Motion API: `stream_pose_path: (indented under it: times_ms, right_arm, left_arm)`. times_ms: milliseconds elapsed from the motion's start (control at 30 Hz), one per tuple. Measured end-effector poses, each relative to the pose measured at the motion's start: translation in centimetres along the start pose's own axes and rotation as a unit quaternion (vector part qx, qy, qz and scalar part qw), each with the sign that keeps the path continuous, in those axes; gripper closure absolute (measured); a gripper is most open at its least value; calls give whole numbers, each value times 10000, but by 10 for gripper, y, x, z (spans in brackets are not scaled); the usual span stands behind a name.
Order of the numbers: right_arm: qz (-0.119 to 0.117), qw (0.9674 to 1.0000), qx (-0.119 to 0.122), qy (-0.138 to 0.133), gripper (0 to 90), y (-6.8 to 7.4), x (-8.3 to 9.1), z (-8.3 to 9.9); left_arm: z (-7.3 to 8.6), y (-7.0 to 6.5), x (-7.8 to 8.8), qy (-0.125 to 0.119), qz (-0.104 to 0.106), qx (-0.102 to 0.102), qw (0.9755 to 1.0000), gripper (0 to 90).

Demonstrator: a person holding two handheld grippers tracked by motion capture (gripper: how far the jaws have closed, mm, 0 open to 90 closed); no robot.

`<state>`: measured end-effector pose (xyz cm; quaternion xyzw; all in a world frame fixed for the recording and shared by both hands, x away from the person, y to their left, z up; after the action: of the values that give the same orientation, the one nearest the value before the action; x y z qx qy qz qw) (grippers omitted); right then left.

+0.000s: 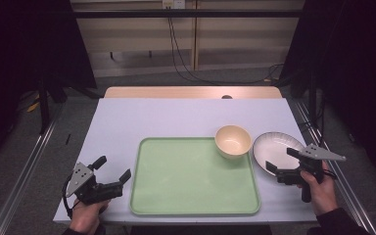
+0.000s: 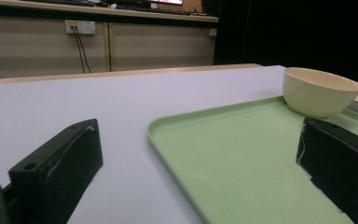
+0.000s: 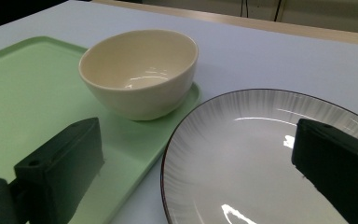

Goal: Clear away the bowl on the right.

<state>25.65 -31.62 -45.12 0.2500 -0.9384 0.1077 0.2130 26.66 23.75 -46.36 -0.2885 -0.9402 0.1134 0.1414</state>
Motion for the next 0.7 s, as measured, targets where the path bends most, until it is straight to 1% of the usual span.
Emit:
stream_pose_path:
  times_ms: [67,233,267,333,367,400,467,533,600,667,700]
  right_arm:
    - [25,10000,70,27,17,0,3,3]
    - [46,10000,26,76,20,3,11,11]
    - [55,9999,75,69,19,3,13,13]
    - [58,9999,64,68,19,5,17,15]
    - [62,9999,74,58,19,5,19,16]
    - [83,9999,104,41,19,4,21,17]
    - [122,9999,42,40,18,5,25,20]
    - [144,9998,91,65,17,6,27,23]
    - [95,9998,136,117,17,7,29,25]
    - [115,9997,143,150,17,7,31,27]
    - [155,9996,127,190,17,6,31,27]
  left_arm:
    - [0,0,0,-20,-1,26,10000,3]
    - [0,0,0,-26,-8,31,10000,3]
    - [0,0,0,-23,27,29,10000,3]
    - [0,0,0,-24,23,19,10000,3]
    - [0,0,0,-3,-12,4,10000,3]
    - [0,0,0,-10,19,15,10000,3]
    - [0,0,0,-16,9,11,10000,3]
    - [0,0,0,-23,28,23,10000,3]
    - [0,0,0,-17,43,16,10000,3]
    - [0,0,0,-10,47,9,10000,3]
    - [0,0,0,-31,-9,27,10000,3]
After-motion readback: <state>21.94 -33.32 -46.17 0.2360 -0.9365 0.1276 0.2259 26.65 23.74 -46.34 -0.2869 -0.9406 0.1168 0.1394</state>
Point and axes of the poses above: each handheld gripper's, and its own axes: x roughly backward along the jaws, z roughly out of its underside, y roughly to its left, the point moved 3 cm from there along -x, roughly forward along the jaws, and after that the axes turned 12 degrees about x, right-handed, at the moved point
